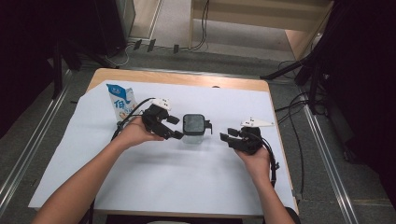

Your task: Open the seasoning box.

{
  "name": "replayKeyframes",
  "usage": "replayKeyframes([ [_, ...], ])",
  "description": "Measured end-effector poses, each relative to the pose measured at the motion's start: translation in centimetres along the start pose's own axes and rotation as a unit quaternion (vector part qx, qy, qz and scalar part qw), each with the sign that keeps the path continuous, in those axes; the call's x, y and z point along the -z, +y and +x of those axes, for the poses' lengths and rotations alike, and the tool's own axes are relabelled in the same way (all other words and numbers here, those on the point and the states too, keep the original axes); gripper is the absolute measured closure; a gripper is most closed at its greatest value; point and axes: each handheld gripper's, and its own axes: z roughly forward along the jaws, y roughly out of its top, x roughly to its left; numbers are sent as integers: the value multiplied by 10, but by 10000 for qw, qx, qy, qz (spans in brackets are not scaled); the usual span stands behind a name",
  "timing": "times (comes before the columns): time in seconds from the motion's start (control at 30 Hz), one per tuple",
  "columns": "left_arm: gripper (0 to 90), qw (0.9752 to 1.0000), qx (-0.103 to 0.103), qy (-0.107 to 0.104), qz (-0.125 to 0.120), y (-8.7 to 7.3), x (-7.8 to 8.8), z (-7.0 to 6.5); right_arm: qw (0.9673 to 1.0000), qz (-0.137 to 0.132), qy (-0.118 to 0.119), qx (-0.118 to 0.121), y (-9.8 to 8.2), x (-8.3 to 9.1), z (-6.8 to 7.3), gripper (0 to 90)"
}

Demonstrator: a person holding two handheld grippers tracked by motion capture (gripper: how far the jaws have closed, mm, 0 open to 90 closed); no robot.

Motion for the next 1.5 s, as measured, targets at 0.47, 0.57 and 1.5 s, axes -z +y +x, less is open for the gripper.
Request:
replayKeyframes([
  [0.47, 233, 9996, -281, 70, -55, 2, -10, 7, 10000, 53, -1, -31, -3, -2, 1, 554],
  [0.57, 220, 9994, -308, -27, -150, 0, -13, 11, 10000, 61, -4, -77, -4, 0, 1, 553],
  [1.5, 168, 9990, -313, -146, -278, -3, -26, 16, 9998, 110, -67, -154, -13, 5, 2, 540],
])
